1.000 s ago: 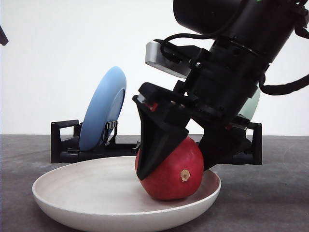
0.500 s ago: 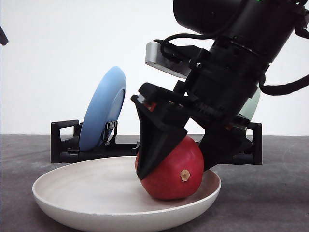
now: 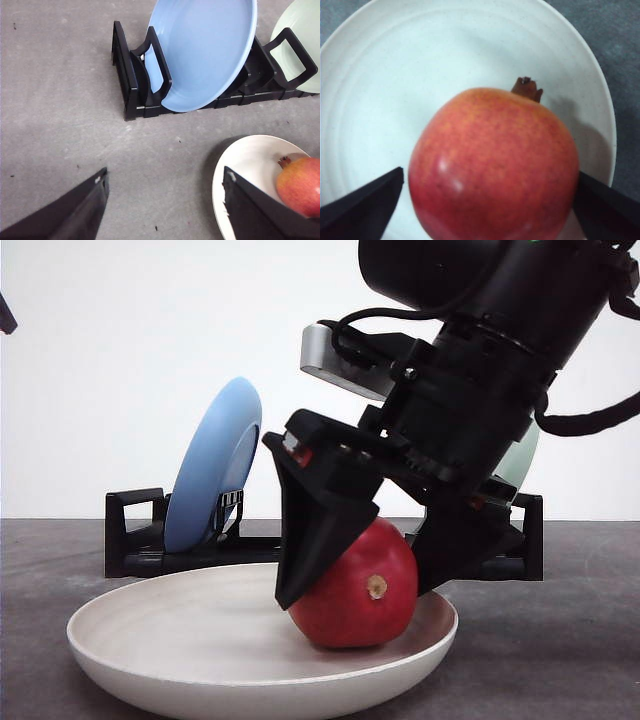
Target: Place pomegranate in white plate
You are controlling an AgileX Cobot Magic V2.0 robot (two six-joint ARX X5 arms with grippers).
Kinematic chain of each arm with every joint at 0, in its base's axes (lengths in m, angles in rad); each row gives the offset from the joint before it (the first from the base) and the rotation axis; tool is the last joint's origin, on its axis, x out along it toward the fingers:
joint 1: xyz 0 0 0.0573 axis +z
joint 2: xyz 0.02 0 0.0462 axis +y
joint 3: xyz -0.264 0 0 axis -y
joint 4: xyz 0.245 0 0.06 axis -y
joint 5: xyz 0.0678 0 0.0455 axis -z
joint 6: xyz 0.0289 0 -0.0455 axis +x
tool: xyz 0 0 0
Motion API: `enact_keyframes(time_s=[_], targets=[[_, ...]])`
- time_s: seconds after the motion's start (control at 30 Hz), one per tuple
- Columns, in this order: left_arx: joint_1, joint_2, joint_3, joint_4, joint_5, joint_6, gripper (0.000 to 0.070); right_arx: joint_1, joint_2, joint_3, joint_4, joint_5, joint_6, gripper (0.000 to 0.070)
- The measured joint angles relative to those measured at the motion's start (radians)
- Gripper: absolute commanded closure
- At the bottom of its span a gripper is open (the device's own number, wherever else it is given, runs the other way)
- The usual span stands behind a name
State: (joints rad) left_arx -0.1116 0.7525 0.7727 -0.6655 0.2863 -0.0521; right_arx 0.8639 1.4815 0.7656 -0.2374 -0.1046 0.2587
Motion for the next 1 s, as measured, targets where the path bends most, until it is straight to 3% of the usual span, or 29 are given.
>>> enact_keyframes(time_s=[0.23, 0.37, 0.53, 0.77, 1.0], targets=[[0.0, 0.0, 0.0, 0.0, 0.0, 0.0, 0.0266, 0.0, -0.067, 0.007, 0.009, 0.004, -0.004, 0.0003], [0.0, 0.0, 0.0, 0.0, 0.0, 0.0, 0.0266, -0.005, -0.153, 0.01, 0.005, 0.022, -0.037, 0.0066], [0.0, 0.0, 0.0, 0.0, 0.0, 0.0, 0.0266, -0.031, -0.291, 0.01, -0.053, 0.073, -0.088, 0.0077], [0.0, 0.0, 0.0, 0.0, 0.0, 0.0, 0.0266, -0.156, -0.451, 0.01, -0.174, 0.082, -0.126, 0.0078], [0.0, 0.0, 0.0, 0.0, 0.0, 0.0, 0.0266, -0.316, -0.553, -0.056, -0.212, 0.052, -0.132, 0.0079]])
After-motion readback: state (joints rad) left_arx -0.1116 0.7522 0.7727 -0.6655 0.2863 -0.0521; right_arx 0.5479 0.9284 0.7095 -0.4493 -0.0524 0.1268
